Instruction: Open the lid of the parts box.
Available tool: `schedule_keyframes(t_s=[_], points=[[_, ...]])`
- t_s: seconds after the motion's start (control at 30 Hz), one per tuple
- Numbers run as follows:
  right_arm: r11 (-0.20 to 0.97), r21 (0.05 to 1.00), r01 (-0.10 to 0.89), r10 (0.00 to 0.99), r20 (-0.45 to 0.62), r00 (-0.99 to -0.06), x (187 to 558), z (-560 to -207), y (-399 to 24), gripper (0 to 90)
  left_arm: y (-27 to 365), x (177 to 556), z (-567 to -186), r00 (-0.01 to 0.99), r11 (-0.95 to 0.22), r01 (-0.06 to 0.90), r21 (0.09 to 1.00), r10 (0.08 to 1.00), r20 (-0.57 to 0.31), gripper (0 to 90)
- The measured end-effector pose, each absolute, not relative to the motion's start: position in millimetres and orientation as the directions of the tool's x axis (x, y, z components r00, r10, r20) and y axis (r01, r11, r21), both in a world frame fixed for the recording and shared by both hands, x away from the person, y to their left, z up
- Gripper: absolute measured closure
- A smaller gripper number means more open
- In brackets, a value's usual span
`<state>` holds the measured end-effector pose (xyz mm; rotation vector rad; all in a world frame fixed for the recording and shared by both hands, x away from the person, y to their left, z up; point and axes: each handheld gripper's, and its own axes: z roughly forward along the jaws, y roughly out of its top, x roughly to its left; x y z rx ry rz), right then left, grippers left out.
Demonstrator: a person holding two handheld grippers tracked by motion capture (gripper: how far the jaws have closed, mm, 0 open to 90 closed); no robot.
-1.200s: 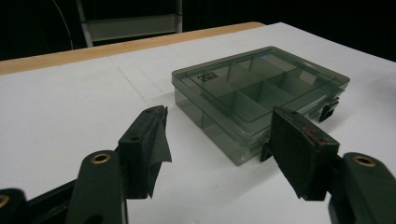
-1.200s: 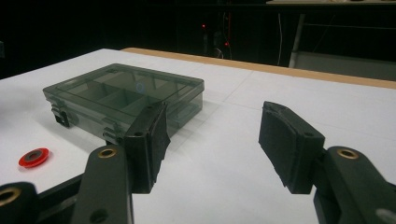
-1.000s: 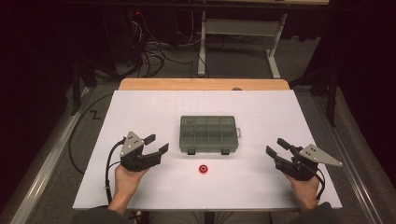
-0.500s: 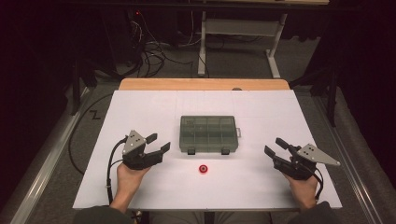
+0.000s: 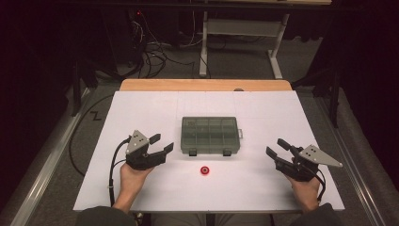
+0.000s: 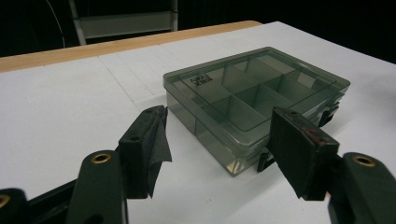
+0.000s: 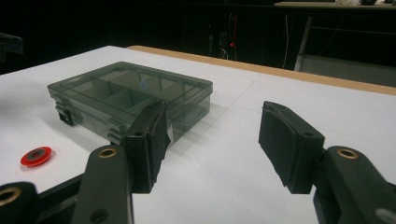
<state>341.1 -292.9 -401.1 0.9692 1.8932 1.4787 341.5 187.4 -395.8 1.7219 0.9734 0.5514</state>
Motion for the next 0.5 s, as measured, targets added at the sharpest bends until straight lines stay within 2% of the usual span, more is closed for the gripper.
schedule_keyframes(t_s=[0.5], points=[[0.145, 0.969, 0.201, 0.796, 0.007, -0.605, 348.1, -400.8, -283.9, 44.1, 183.9, 344.8, -395.5, 0.571, -0.13, 0.341, 0.931, 0.816, -0.095, 37.2]])
